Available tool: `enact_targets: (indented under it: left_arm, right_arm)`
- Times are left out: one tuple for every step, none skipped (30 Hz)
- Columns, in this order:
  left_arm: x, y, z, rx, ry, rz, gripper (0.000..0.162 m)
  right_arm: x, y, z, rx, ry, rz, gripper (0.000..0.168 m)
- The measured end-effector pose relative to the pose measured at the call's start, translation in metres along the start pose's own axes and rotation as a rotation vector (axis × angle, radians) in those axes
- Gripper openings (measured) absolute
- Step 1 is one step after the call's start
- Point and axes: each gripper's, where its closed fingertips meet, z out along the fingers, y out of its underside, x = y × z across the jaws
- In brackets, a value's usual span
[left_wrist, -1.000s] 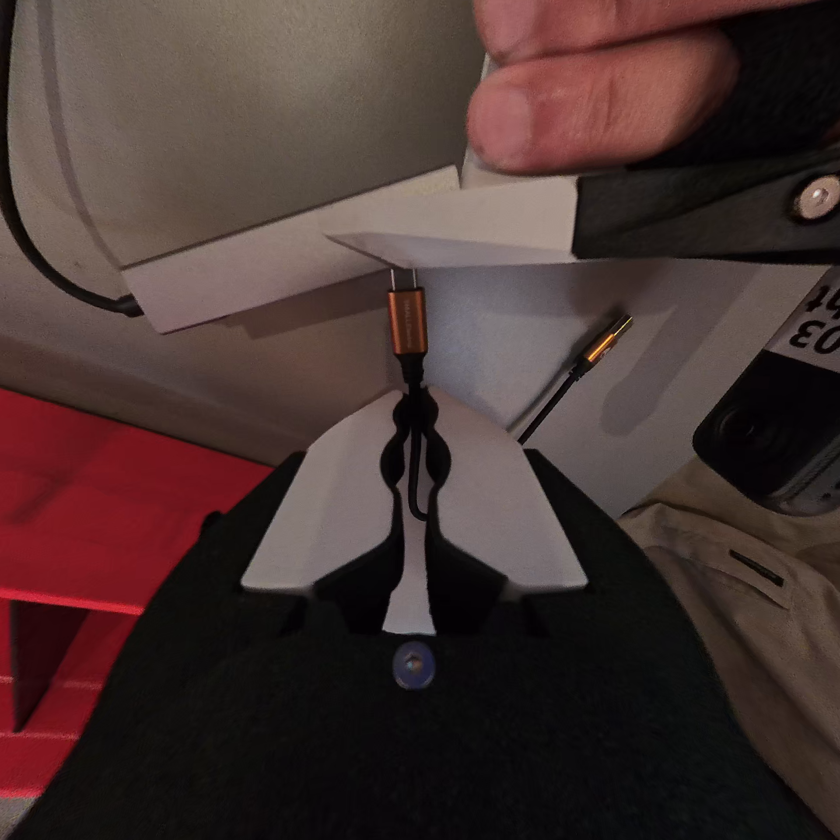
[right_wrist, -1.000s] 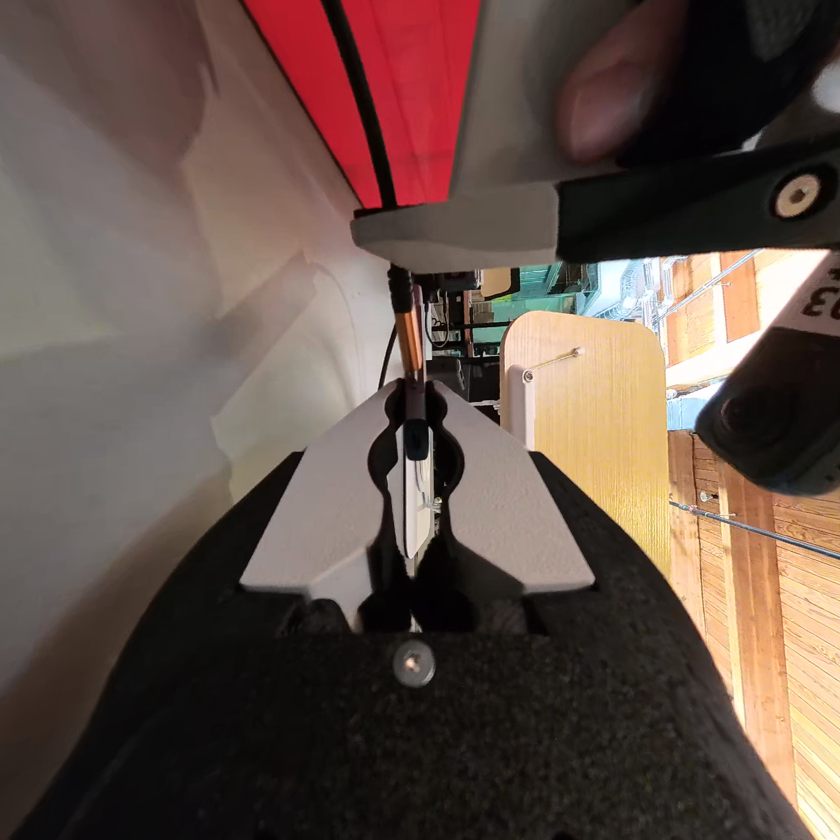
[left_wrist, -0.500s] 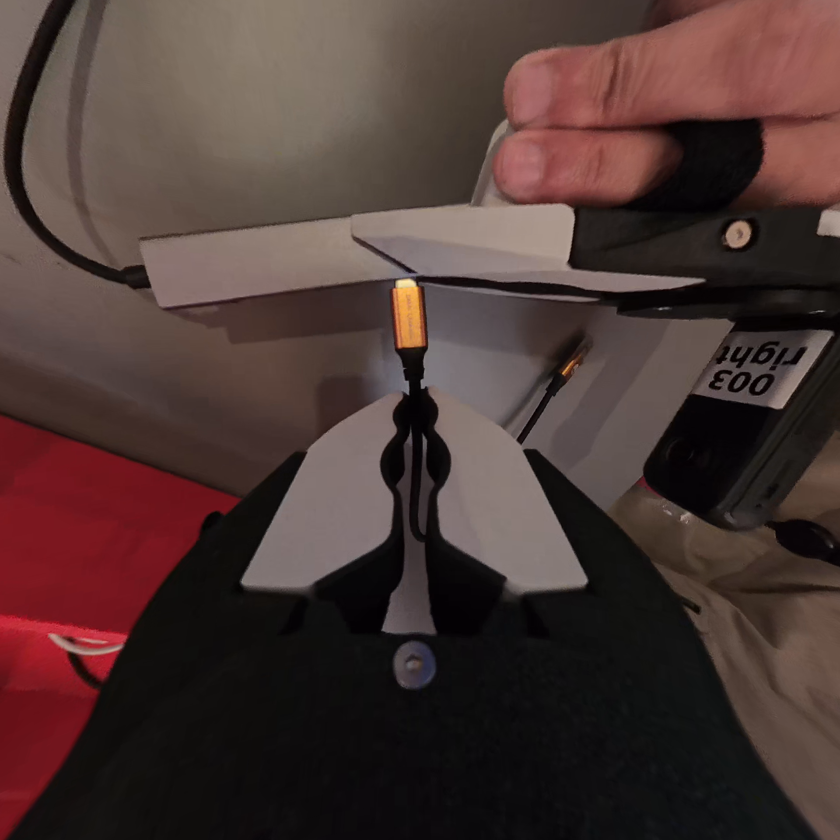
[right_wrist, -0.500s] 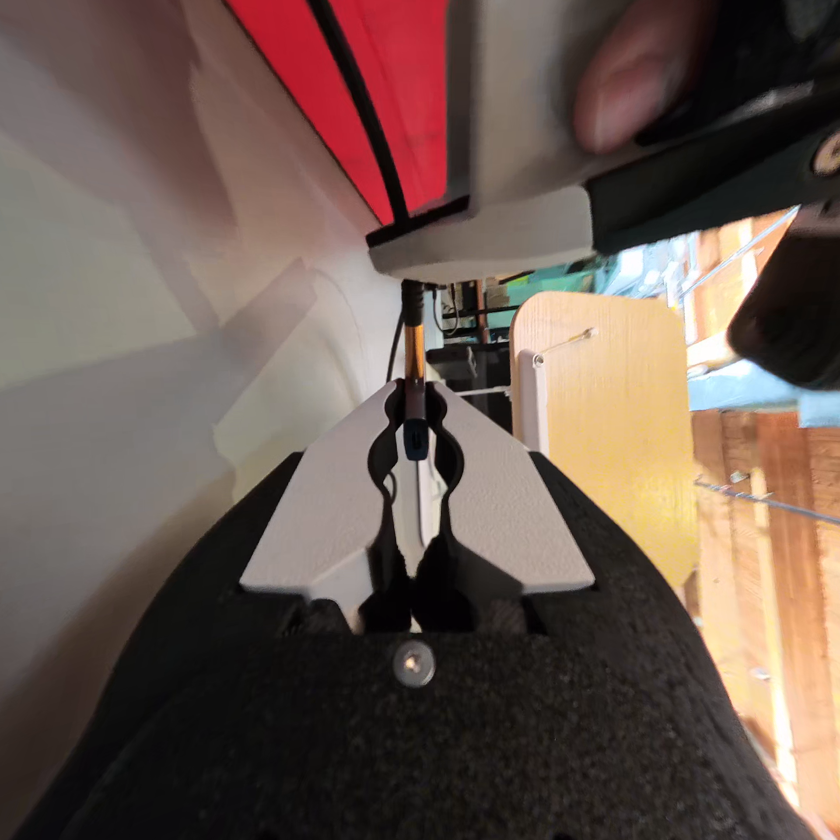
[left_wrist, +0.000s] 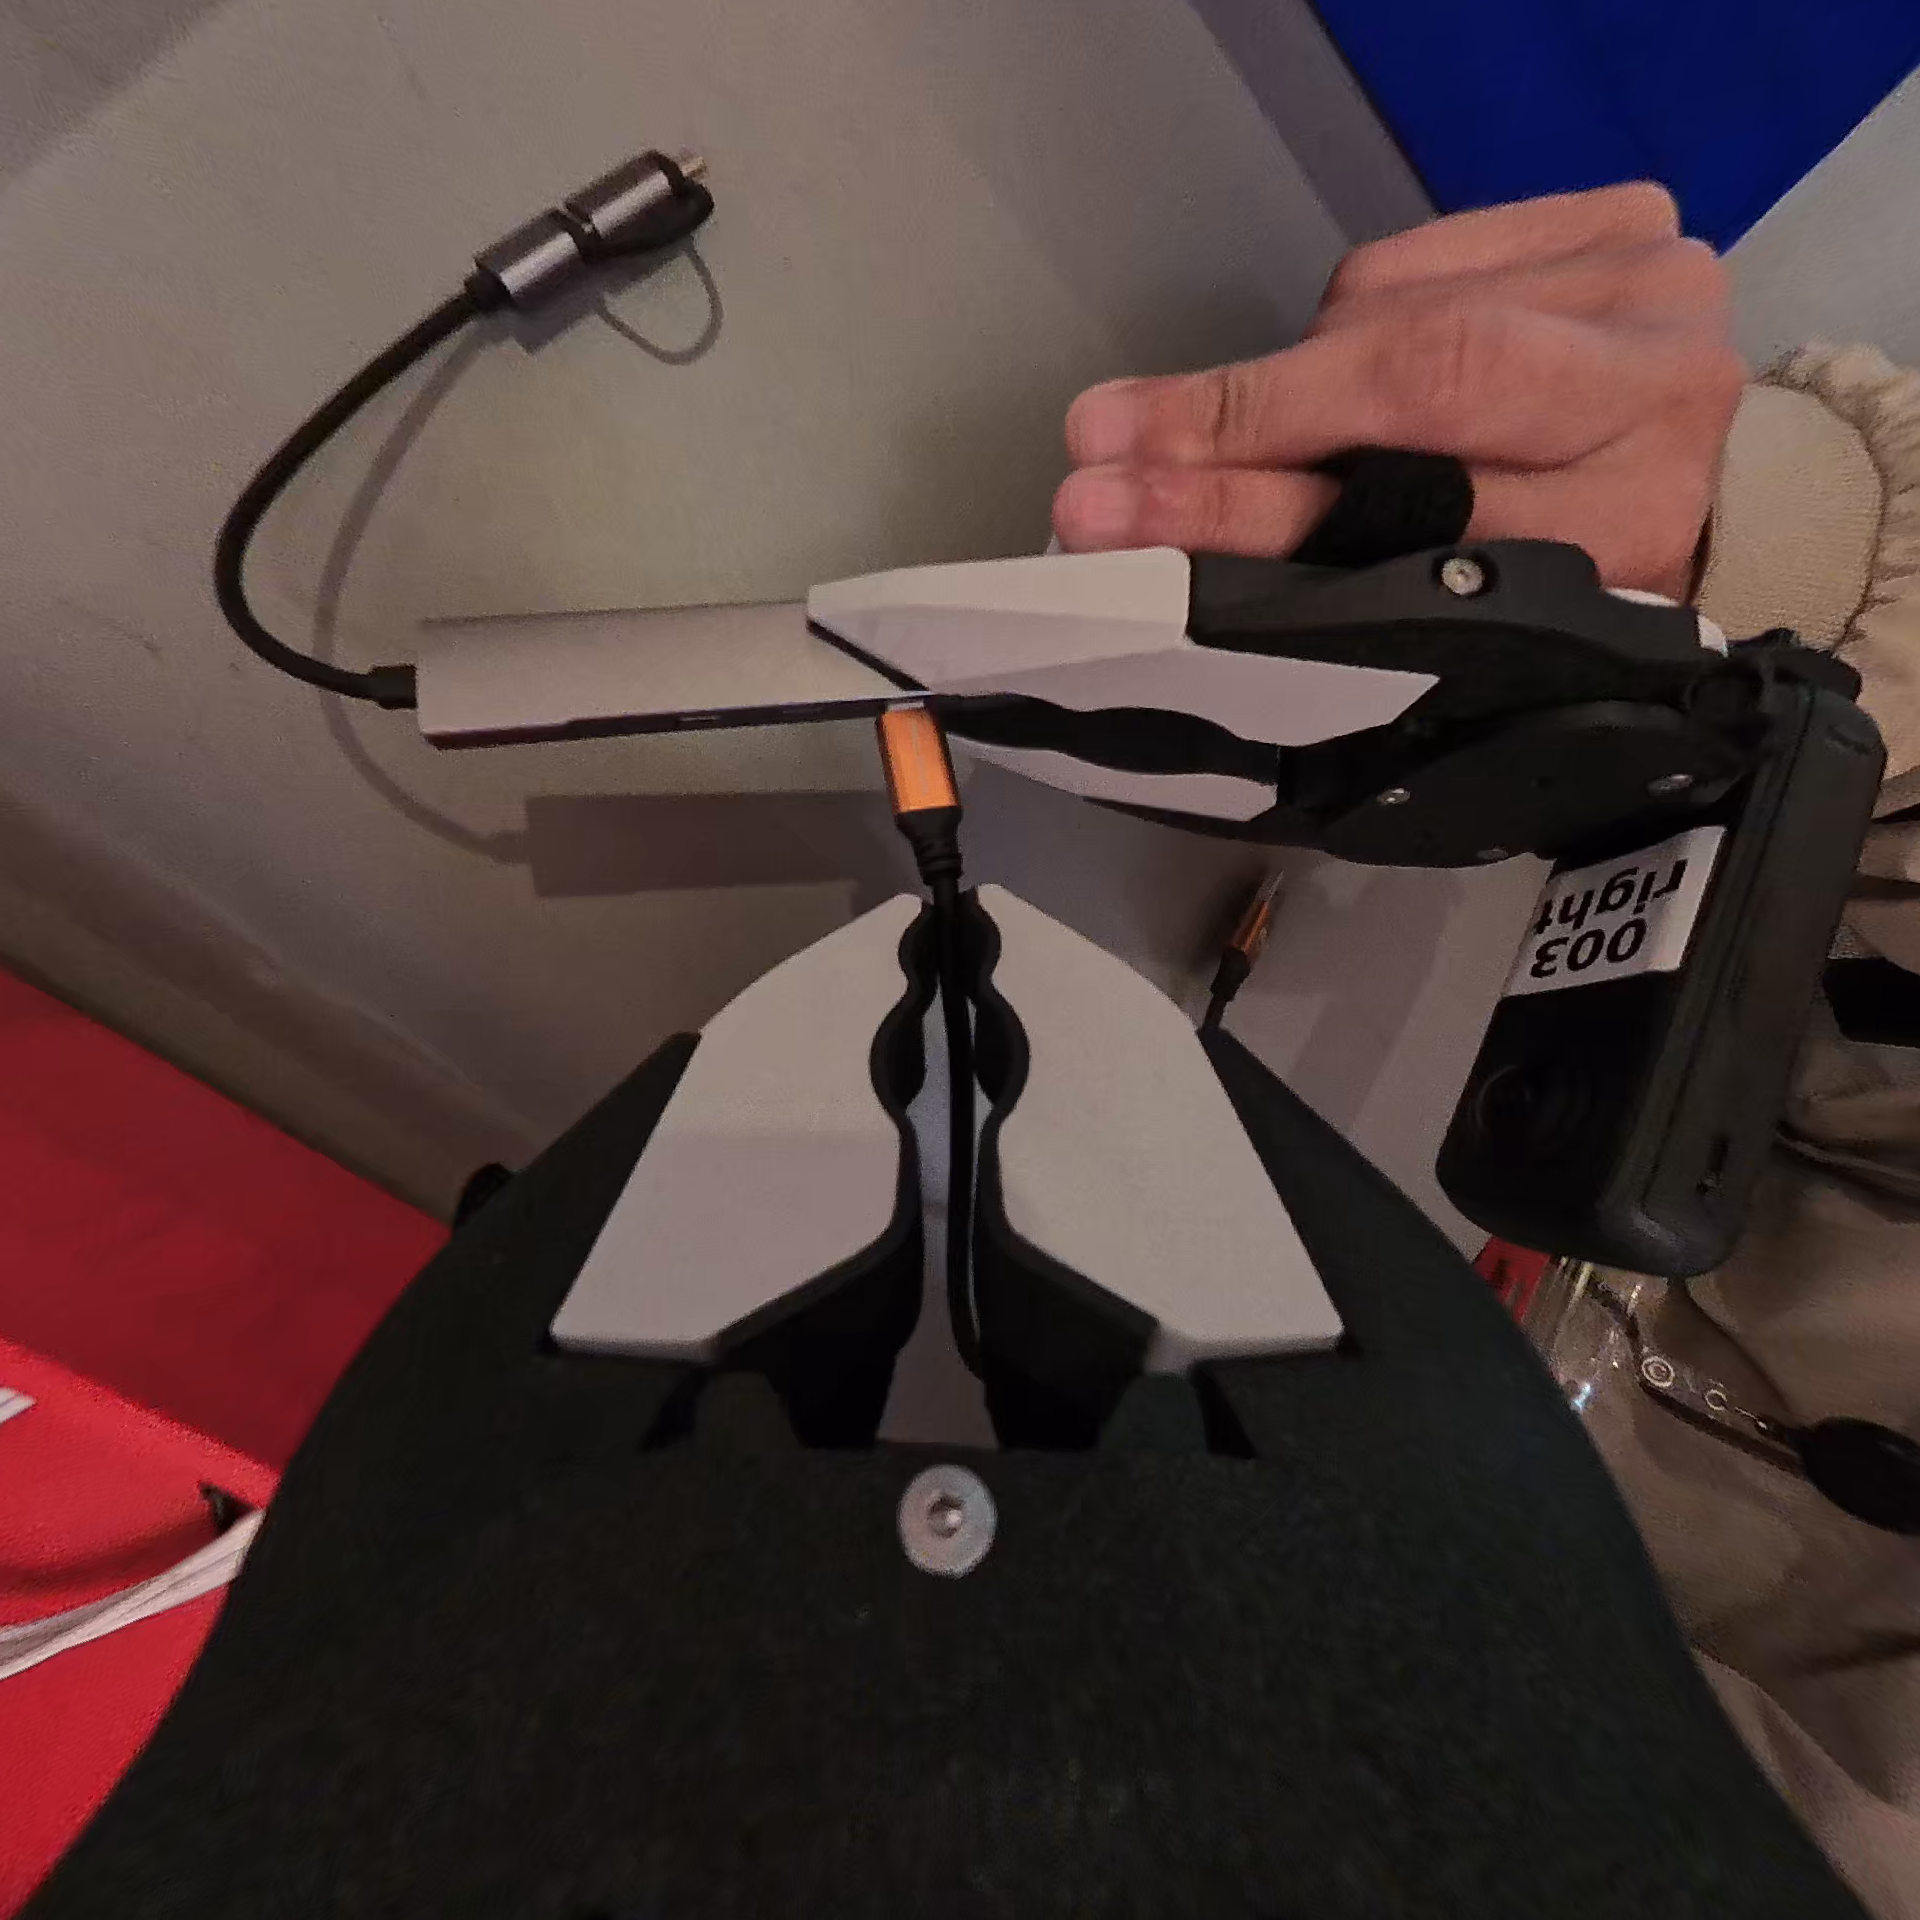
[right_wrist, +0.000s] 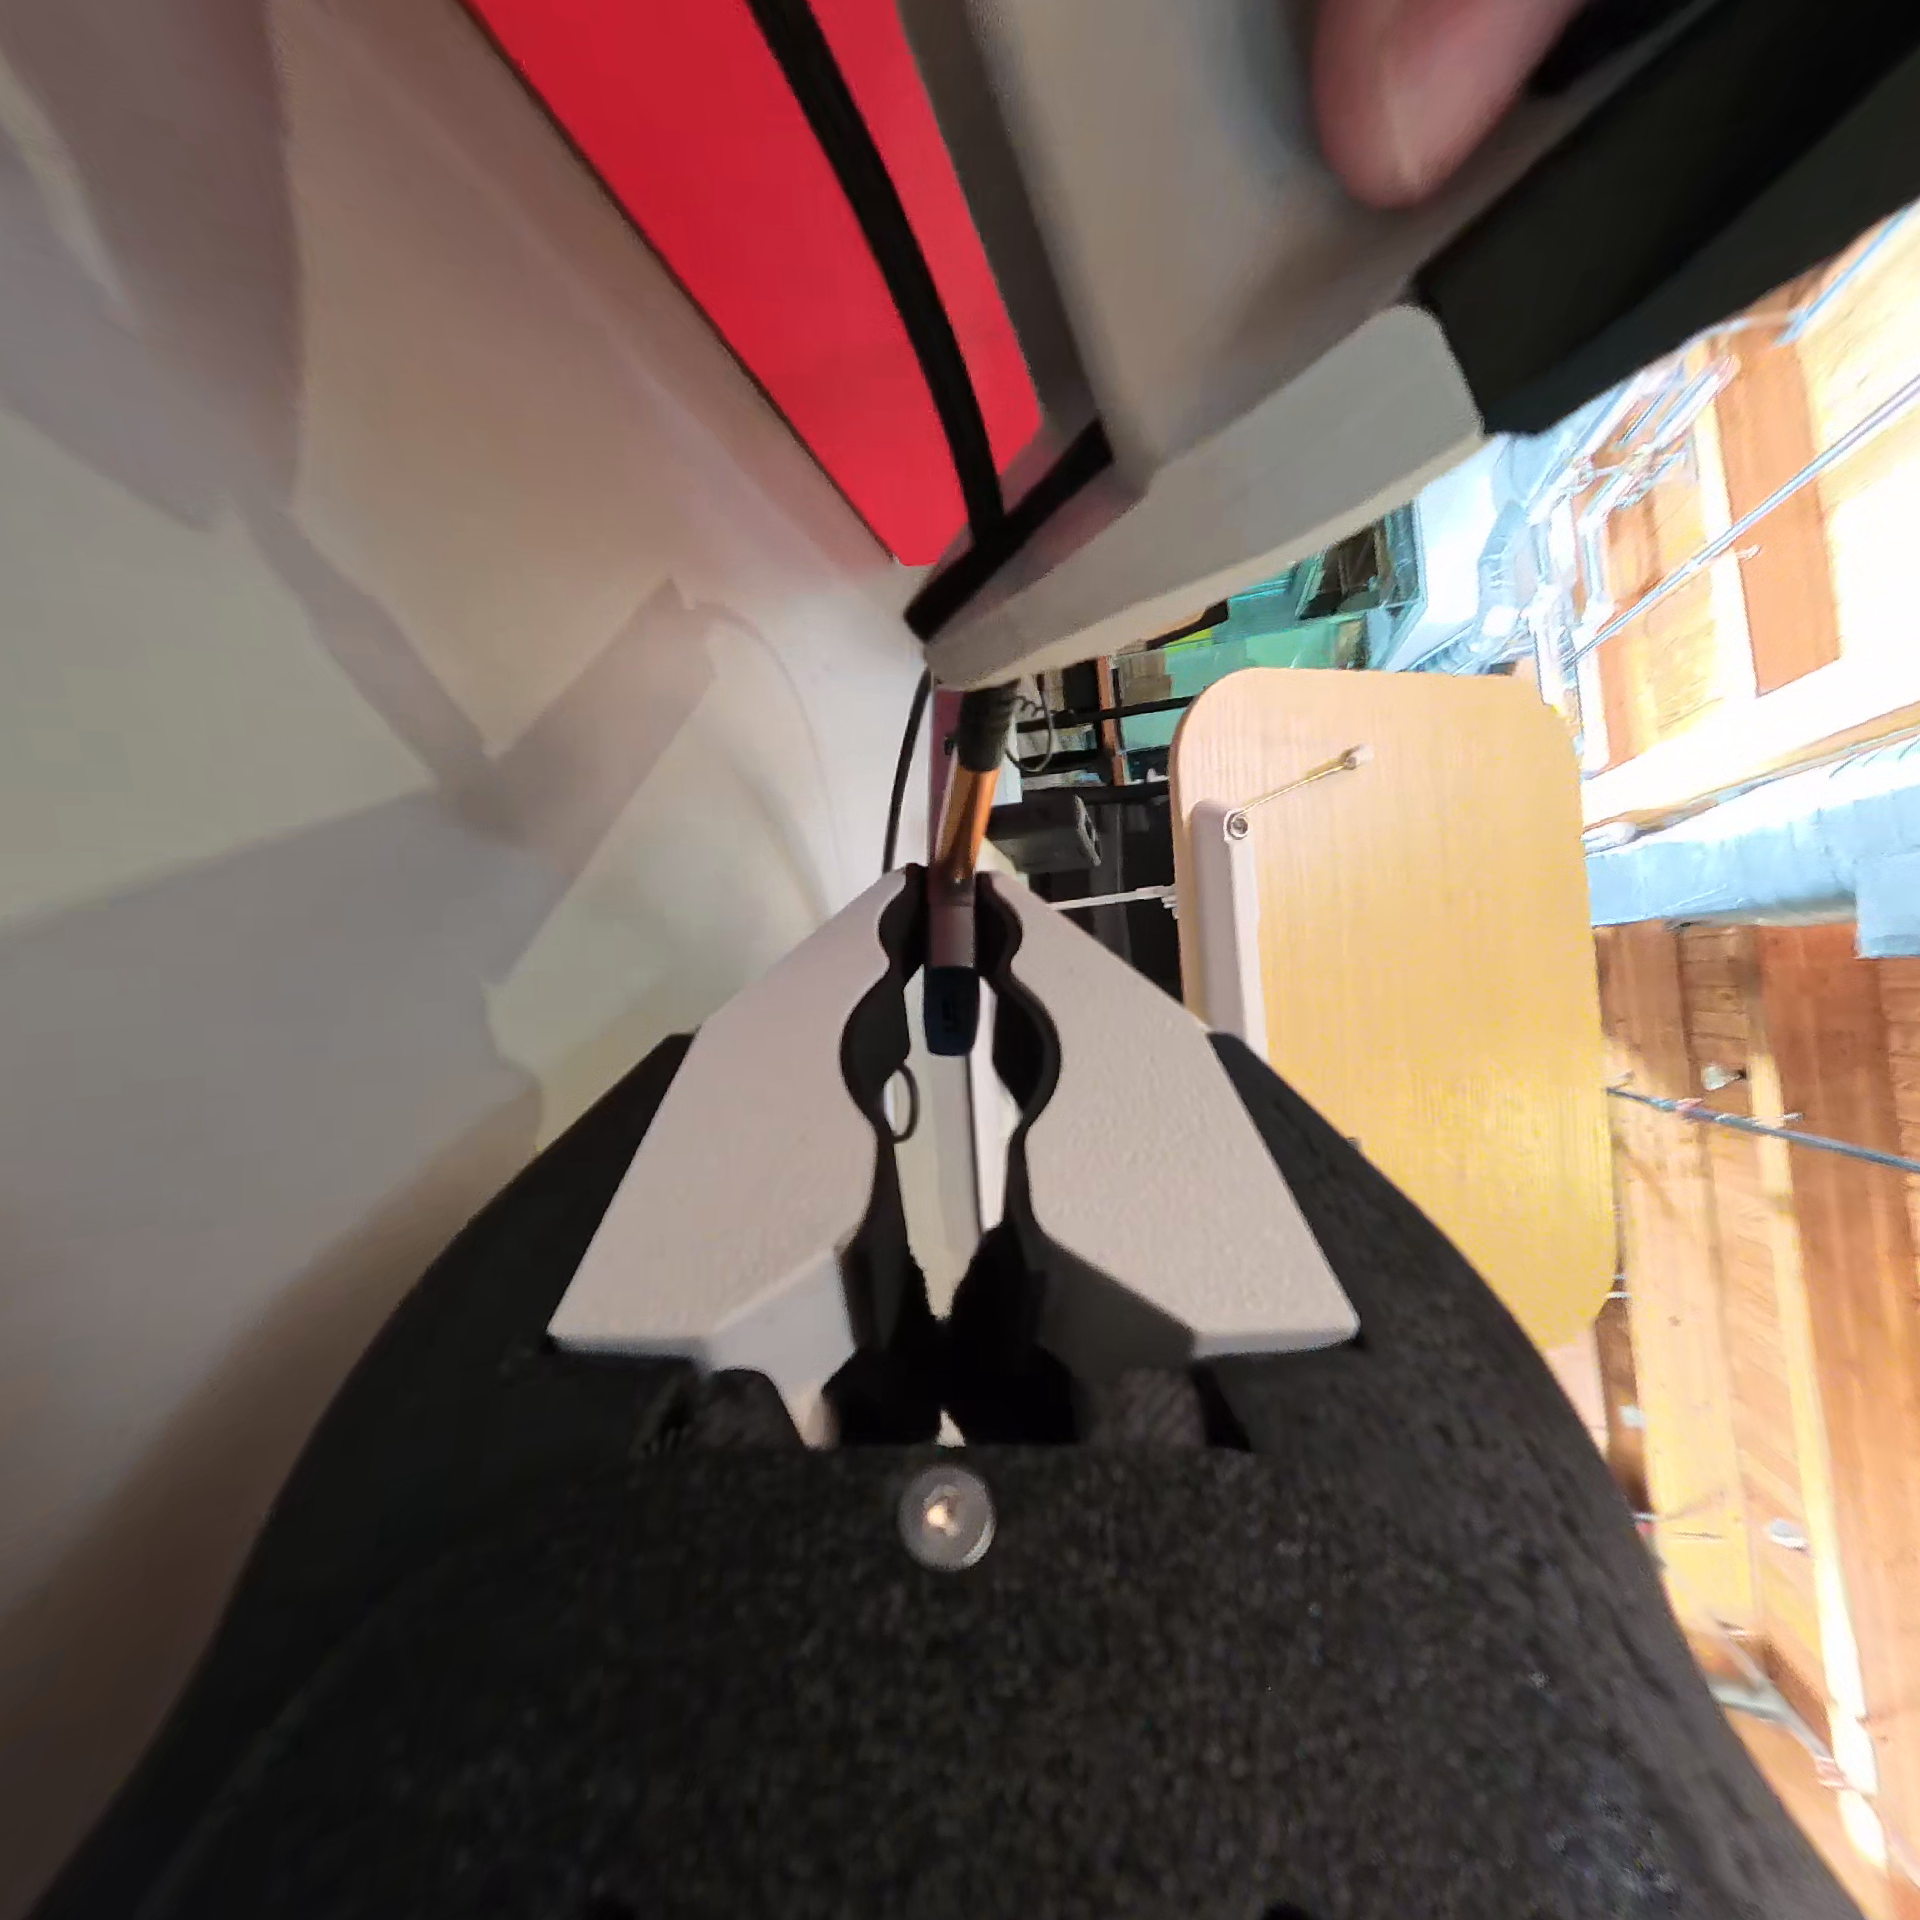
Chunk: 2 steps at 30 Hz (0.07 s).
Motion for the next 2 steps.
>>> enact_targets:
  left_arm:
    - [0.0006, -0.001, -0.0015, 0.017, -0.002, 0.003, 0.003]
    - [0.0012, -0.0017, -0.0026, 0.033, -0.006, 0.003, 0.002]
  right_arm:
    - [0.0004, -0.0009, -0.0007, 0.004, 0.004, 0.005, 0.008]
    - [0.0012, -0.0014, -0.0014, 0.006, 0.012, -0.001, 0.008]
